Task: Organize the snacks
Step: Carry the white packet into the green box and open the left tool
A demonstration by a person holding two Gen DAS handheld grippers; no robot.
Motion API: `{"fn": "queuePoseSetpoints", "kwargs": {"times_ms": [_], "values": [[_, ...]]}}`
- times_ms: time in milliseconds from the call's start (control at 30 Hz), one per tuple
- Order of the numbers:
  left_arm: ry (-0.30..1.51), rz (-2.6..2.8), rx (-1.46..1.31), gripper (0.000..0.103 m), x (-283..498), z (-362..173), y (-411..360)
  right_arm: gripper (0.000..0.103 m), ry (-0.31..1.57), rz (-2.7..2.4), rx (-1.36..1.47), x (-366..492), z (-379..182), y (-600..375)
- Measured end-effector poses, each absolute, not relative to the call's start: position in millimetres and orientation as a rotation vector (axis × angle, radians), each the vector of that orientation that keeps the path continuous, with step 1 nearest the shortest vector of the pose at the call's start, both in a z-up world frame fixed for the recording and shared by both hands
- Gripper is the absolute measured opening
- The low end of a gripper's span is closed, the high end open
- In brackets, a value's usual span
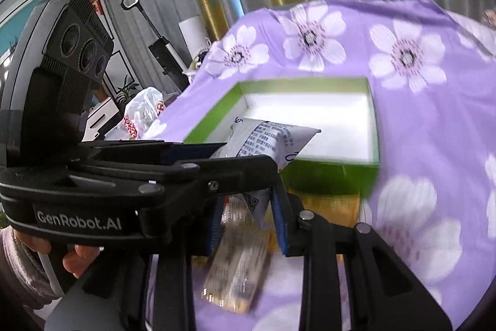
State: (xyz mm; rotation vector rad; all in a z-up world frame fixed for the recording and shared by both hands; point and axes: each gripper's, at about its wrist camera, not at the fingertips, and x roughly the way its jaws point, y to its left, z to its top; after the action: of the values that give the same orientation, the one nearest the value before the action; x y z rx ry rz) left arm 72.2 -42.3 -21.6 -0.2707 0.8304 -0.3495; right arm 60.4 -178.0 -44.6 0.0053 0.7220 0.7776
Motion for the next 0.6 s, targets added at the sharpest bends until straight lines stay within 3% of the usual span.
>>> {"fn": "queuePoseSetpoints", "kwargs": {"times_ms": [433,500,533,600], "values": [[0.93,-0.247,-0.407,0.045,144,-69,1,0.034,0.818,0.785,0.033,143,-69,-134],[0.939,-0.231,-0.423,0.045,147,-73,4,0.041,0.824,0.76,0.032,148,-74,-131],[0.937,-0.218,-0.418,0.045,146,-73,5,0.051,0.83,0.732,0.028,150,-75,-130],[0.931,-0.197,-0.397,0.06,144,-72,7,0.052,0.831,0.707,0.026,151,-76,-132]]}}
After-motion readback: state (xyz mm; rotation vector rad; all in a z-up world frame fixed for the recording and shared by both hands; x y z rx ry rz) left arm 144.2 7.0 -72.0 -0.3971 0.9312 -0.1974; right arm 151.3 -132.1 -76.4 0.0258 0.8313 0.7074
